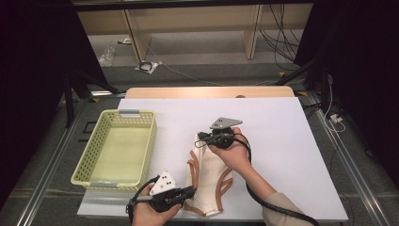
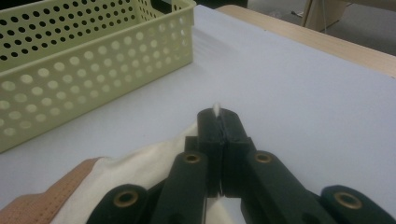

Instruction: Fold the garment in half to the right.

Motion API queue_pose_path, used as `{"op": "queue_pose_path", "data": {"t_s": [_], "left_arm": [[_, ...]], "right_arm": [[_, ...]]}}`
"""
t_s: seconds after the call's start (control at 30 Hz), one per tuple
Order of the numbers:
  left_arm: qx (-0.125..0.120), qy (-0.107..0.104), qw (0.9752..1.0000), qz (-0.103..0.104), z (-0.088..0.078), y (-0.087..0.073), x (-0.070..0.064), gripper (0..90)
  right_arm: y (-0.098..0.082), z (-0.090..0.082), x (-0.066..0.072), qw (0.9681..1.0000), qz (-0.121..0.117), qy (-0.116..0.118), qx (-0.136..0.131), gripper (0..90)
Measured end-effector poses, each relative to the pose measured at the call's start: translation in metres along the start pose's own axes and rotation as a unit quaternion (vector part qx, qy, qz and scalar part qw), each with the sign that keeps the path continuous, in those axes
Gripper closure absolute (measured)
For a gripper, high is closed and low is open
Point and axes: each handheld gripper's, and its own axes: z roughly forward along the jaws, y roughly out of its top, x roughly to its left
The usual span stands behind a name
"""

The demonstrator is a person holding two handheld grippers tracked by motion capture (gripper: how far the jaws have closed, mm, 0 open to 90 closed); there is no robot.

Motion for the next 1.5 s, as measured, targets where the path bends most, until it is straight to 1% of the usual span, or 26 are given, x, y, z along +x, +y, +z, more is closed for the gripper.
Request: {"op": "queue_pose_path", "data": {"t_s": [0.47, 0.63, 0.7, 0.87, 1.1, 1.33, 1.5], "left_arm": [[0.004, 0.000, 1.0000, 0.000, 0.0023, -0.0012, 0.0005, 85.5], [0.005, 0.000, 1.0000, 0.000, 0.0027, -0.0012, 0.0006, 85.4], [0.005, -0.001, 1.0000, 0.000, 0.0032, -0.0013, 0.0009, 85.4], [0.007, -0.002, 1.0000, 0.001, 0.0049, -0.0006, 0.0002, 85.4], [0.010, -0.003, 0.9999, 0.001, 0.0065, -0.0001, -0.0001, 85.5], [0.010, -0.003, 0.9999, 0.000, 0.0064, -0.0001, -0.0001, 85.4], [0.009, -0.004, 0.9999, -0.004, 0.0067, 0.0000, 0.0008, 85.4]], "right_arm": [[-0.0023, 0.0002, -0.0001, 0.9999, -0.008, -0.005, 0.006, 89.7], [-0.0029, -0.0010, -0.0006, 0.9999, -0.004, -0.006, 0.008, 89.7], [-0.0033, -0.0014, -0.0016, 0.9999, -0.007, -0.006, 0.007, 89.7], [-0.0048, -0.0021, -0.0027, 0.9999, -0.004, -0.008, 0.008, 89.7], [-0.0055, -0.0029, -0.0035, 0.9999, -0.006, -0.009, 0.010, 89.7], [-0.0064, -0.0038, -0.0037, 0.9999, -0.002, -0.009, 0.011, 89.7], [-0.0071, -0.0043, -0.0045, 0.9998, -0.004, -0.012, 0.012, 89.7]]}}
